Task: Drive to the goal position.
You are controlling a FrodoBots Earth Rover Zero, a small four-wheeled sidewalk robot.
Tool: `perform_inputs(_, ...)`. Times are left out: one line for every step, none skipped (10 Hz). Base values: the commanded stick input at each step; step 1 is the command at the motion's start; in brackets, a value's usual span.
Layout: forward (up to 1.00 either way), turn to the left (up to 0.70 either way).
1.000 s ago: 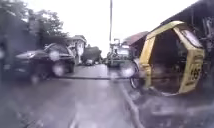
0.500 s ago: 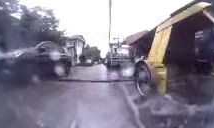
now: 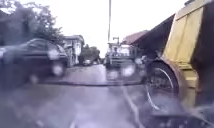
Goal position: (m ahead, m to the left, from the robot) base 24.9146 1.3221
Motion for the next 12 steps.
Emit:
perform_inputs(1.00, 0.00)
perform_inputs(1.00, 0.00)
perform_inputs(1.00, 0.00)
perform_inputs(1.00, 0.00)
perform_inputs(1.00, 0.00)
perform_inputs(1.00, 0.00)
perform_inputs(1.00, 0.00)
perform_inputs(1.00, 0.00)
perform_inputs(1.00, 0.00)
perform_inputs(1.00, 0.00)
perform_inputs(1.00, 0.00)
perform_inputs(1.00, 0.00)
